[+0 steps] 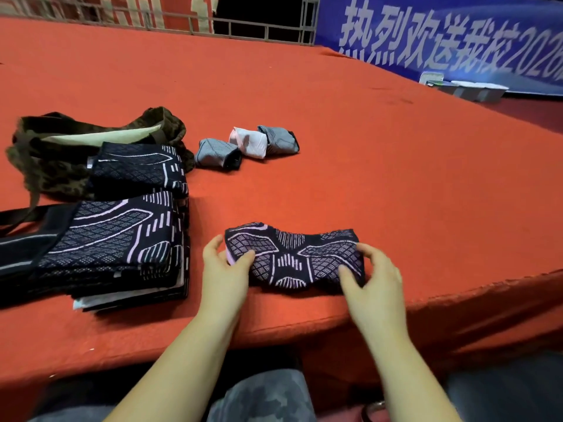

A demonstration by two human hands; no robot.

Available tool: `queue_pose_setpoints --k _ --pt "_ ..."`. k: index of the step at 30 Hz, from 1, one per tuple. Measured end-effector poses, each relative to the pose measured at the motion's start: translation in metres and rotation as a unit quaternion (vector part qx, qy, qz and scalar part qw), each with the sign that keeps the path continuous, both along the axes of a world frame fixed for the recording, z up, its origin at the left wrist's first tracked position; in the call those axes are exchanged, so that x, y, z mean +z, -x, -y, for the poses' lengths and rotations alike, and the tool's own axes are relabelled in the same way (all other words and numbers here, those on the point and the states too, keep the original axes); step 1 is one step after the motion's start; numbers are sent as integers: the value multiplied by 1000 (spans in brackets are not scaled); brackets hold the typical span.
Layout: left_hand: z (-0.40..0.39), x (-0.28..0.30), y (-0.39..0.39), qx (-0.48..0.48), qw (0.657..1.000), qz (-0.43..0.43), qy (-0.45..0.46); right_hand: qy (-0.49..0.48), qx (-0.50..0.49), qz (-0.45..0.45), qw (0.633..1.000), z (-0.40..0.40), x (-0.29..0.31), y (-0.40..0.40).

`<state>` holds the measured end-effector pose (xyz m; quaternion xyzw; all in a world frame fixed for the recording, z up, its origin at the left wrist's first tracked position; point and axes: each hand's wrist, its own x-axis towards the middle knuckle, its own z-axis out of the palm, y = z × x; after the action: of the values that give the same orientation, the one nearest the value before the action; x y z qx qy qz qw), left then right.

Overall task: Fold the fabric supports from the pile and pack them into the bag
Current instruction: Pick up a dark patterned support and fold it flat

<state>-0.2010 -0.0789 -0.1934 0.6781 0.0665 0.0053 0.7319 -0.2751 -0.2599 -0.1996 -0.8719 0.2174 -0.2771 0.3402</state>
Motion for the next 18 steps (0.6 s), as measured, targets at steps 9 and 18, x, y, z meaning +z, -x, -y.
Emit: queue_pose_setpoints --k 9,18 --pt "-8 -9 14 37 994 48 -89 189 183 -59 963 -41 -17 -7" --pt "-10 18 10 -84 992 87 41 27 158 4 987 -27 36 -8"
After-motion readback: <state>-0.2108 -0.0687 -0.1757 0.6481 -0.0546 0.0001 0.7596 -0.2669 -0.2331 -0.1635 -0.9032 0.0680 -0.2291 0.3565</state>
